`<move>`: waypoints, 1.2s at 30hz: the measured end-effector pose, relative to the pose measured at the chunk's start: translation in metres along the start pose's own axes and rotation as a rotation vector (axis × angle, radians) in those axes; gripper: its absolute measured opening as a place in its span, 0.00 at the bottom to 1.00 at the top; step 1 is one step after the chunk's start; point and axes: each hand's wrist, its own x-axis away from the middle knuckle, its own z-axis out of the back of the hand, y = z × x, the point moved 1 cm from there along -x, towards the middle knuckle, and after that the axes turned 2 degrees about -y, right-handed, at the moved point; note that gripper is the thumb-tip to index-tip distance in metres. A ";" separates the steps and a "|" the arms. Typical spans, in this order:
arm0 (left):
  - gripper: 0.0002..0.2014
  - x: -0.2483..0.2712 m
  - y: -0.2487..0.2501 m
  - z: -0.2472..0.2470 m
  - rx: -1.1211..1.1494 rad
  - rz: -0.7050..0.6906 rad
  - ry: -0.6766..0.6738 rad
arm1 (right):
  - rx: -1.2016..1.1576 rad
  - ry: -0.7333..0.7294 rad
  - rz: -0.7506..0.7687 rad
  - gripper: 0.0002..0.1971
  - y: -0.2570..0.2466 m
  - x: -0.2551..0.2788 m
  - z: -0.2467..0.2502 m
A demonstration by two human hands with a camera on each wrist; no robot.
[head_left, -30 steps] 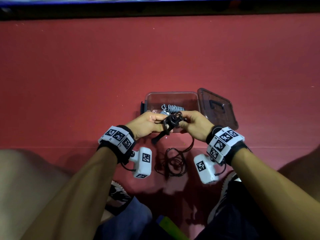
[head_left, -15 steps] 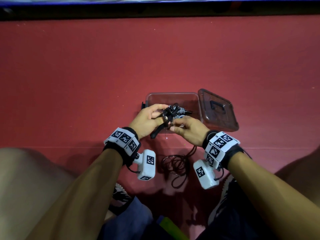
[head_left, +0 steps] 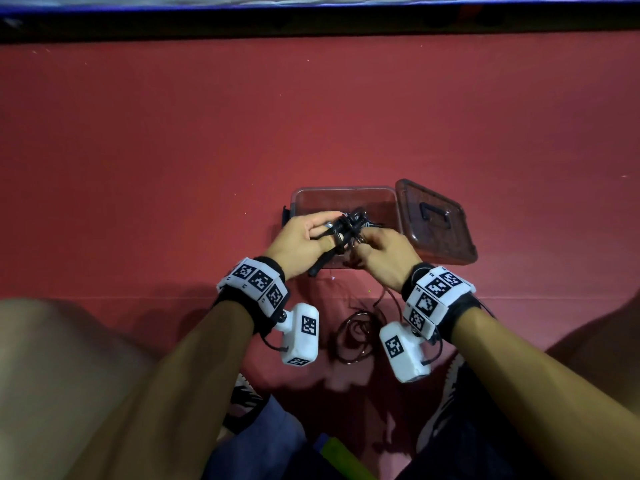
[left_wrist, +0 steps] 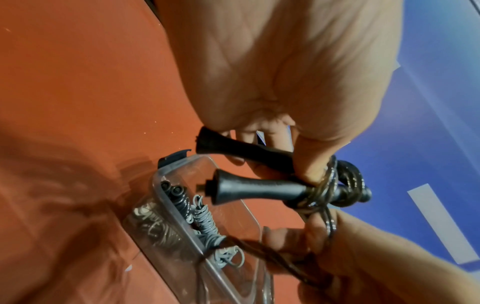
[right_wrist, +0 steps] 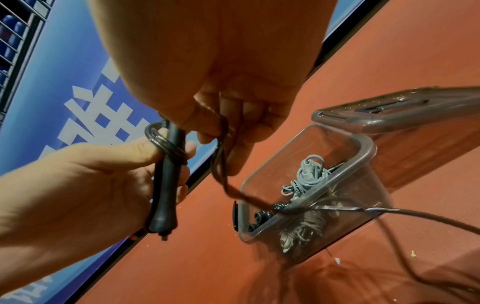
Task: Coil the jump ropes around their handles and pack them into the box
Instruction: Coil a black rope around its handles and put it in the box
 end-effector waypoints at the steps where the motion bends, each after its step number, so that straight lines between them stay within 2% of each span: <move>1: 0.17 0.000 0.002 0.000 0.003 -0.003 0.003 | -0.036 -0.017 -0.009 0.08 0.001 0.000 0.000; 4: 0.16 0.000 0.003 0.001 -0.029 -0.006 0.042 | -0.116 -0.081 -0.001 0.06 -0.001 0.000 -0.006; 8: 0.18 -0.001 -0.001 0.005 -0.088 0.007 0.144 | -0.078 -0.066 0.041 0.05 -0.004 0.000 -0.011; 11: 0.19 0.000 -0.002 0.005 -0.163 0.016 0.158 | -0.114 -0.135 0.046 0.03 -0.004 0.001 -0.011; 12: 0.21 -0.001 -0.003 0.005 -0.167 0.028 0.162 | -0.095 -0.143 0.049 0.03 -0.004 0.000 -0.010; 14: 0.23 -0.002 -0.007 0.005 -0.158 0.044 0.172 | 0.014 -0.158 0.061 0.09 -0.006 0.001 -0.008; 18: 0.21 -0.004 -0.015 0.005 -0.202 0.052 0.178 | 0.202 -0.230 0.041 0.15 -0.016 0.007 -0.009; 21: 0.20 -0.003 -0.016 0.005 -0.316 0.064 0.205 | 0.217 -0.284 0.025 0.13 -0.016 0.007 -0.014; 24: 0.19 -0.001 -0.015 0.003 -0.568 0.123 0.214 | 0.233 -0.329 0.037 0.09 -0.014 0.007 -0.017; 30: 0.19 0.006 -0.016 -0.008 -0.914 0.156 0.062 | 0.296 -0.252 0.099 0.07 -0.012 0.009 -0.009; 33: 0.17 0.009 -0.016 -0.014 -0.957 0.117 -0.024 | 0.252 -0.198 0.084 0.05 -0.014 0.007 -0.003; 36: 0.14 0.009 -0.012 -0.013 -0.969 0.115 -0.068 | 0.248 -0.185 0.095 0.08 -0.014 0.006 -0.001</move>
